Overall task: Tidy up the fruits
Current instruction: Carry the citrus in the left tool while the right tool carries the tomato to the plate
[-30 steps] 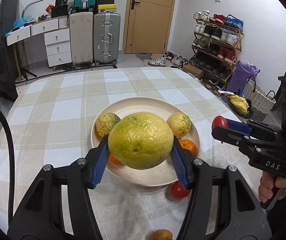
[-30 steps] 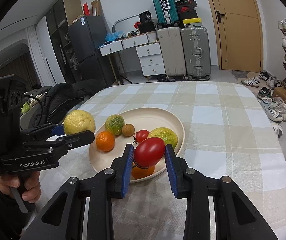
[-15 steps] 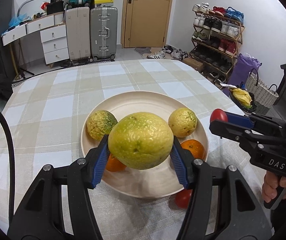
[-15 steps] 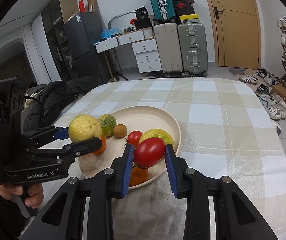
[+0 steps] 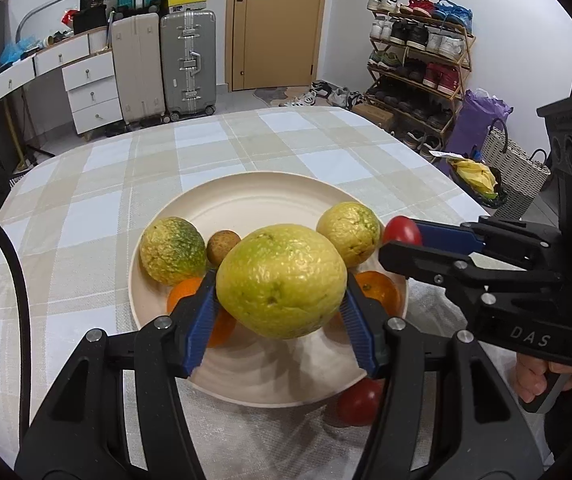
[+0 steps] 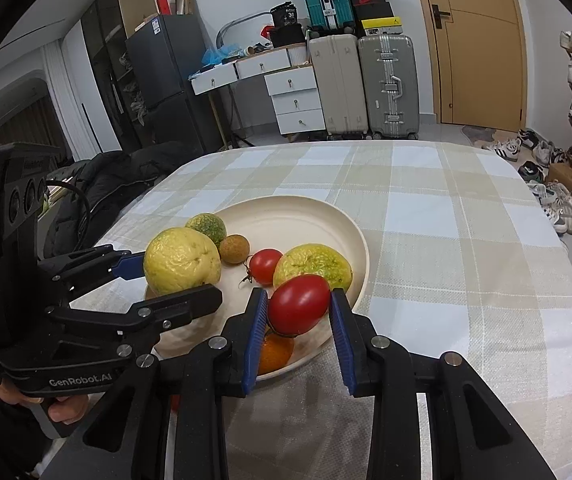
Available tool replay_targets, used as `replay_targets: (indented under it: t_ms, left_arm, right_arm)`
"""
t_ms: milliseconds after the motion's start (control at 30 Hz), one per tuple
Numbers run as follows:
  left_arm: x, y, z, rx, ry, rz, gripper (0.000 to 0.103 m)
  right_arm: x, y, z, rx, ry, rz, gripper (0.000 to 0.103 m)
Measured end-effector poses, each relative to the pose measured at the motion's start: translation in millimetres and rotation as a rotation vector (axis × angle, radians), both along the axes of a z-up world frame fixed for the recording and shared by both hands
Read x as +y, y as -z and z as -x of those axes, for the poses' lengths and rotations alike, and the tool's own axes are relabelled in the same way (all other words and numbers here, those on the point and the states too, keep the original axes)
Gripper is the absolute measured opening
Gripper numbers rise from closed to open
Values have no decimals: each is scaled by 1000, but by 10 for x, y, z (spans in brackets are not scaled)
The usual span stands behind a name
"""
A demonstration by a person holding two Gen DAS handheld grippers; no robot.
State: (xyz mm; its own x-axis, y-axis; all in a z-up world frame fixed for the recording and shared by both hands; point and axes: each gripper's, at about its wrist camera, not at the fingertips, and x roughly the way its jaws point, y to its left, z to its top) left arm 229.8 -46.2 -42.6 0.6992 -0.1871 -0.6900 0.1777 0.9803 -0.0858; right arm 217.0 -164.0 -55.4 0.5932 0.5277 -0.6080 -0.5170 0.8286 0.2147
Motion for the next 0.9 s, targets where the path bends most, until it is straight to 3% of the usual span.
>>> replay_targets:
  t_ms: [500, 900]
  left_arm:
    - [-86, 85, -8, 21, 33, -19, 56]
    - [-87, 87, -9, 35, 34, 9, 56]
  right_arm:
    - [45, 96, -42, 5, -3, 21, 33]
    - [21, 114, -76, 20, 9, 18, 33]
